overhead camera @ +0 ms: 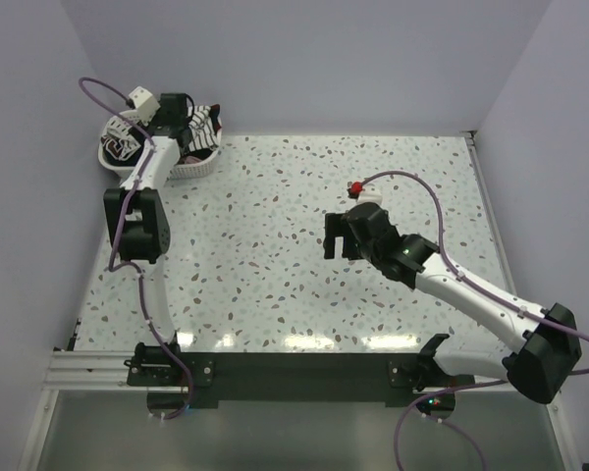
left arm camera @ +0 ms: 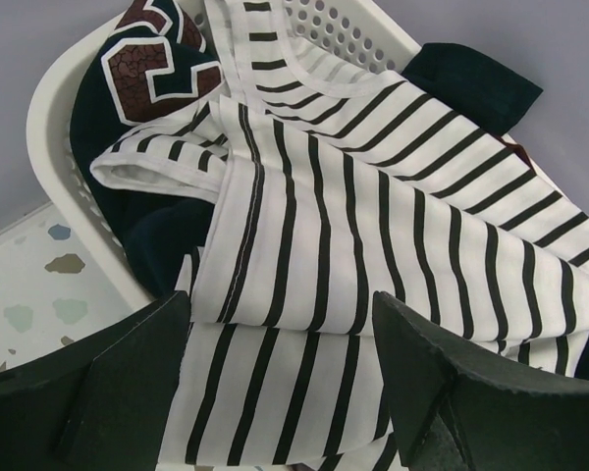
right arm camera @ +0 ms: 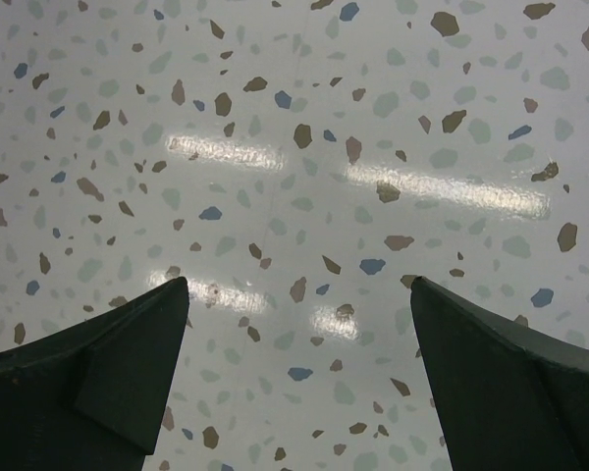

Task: Fold and stack the tank tops
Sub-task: Grab the tank top from the pile, then move the tank top to the center of the board, then flatten the tank top out

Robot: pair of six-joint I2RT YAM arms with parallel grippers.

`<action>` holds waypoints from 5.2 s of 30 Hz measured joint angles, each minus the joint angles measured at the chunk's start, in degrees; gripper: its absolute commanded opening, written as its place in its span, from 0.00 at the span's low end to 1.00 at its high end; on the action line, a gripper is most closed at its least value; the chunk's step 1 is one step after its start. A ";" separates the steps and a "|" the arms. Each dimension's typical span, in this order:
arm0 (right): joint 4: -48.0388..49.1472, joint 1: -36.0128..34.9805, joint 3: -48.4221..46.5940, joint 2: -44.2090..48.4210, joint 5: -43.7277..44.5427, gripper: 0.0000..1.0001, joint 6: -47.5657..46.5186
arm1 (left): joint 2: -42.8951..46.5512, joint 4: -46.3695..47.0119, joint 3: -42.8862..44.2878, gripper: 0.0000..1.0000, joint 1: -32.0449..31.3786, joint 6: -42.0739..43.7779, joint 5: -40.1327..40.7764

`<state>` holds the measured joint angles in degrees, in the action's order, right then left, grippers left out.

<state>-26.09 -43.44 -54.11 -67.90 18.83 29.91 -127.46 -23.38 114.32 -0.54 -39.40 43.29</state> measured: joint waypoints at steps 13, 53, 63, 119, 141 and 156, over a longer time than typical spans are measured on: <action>0.46 0.00 0.02 -3.41 -0.35 0.98 -0.26 | -3.32 0.74 2.23 0.66 1.03 0.09 0.24; -1.40 1.07 -10.86 -1.03 8.04 0.99 -0.39 | 29.03 16.74 -5.95 0.00 -16.31 10.36 -17.79; -4.90 1.40 -12.44 11.28 13.73 0.99 -0.09 | 35.98 19.21 -12.81 0.00 -34.45 10.45 -16.98; 1.38 10.08 -20.35 -40.65 3.69 0.50 -12.41 | 15.98 14.80 -45.40 0.22 -26.84 -10.36 -32.65; 4.39 7.78 -19.08 -42.07 -1.11 0.48 -9.81 | 11.52 13.81 -39.17 0.20 -22.75 -8.74 -32.39; 1.46 6.34 -21.20 -42.42 3.67 0.00 -9.40 | 10.16 10.62 -35.85 0.20 -19.50 -3.93 -31.93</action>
<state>-24.62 -37.10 -75.31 -110.32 22.50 20.51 -117.30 -12.75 78.48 -20.03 -43.33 11.35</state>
